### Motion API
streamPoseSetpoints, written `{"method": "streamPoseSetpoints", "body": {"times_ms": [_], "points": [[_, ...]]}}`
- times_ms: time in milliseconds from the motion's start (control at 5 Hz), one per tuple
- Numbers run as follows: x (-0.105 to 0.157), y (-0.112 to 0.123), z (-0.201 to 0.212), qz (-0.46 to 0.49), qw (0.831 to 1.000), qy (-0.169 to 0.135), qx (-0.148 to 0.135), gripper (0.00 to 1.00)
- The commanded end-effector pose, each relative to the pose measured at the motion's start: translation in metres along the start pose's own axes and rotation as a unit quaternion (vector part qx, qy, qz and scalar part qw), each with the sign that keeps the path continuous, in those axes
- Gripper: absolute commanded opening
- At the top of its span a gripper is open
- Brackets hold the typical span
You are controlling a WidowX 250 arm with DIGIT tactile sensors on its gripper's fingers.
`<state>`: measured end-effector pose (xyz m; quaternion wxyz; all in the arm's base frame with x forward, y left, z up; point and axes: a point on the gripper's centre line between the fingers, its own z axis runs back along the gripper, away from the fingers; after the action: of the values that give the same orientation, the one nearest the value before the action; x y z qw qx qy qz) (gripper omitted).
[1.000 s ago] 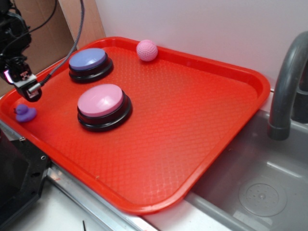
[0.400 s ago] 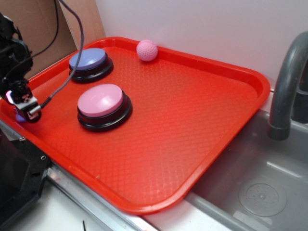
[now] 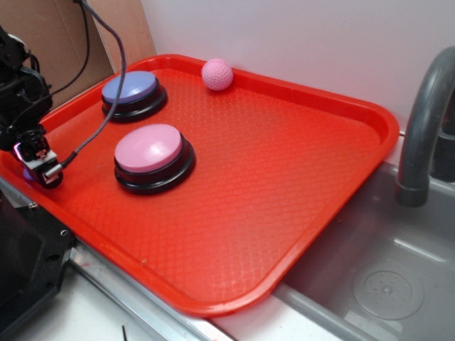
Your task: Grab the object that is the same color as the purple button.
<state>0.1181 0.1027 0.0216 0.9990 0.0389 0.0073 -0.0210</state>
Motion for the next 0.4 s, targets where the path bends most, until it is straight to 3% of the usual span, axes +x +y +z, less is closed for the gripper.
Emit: {"method": "streamPoseSetpoints", "body": {"times_ms": [0, 200], "points": [[0.003, 0.004, -0.001, -0.001, 1.0, 0.007, 0.001, 0.0], [0.014, -0.001, 0.036, 0.009, 1.0, -0.023, 0.002, 0.0]]}}
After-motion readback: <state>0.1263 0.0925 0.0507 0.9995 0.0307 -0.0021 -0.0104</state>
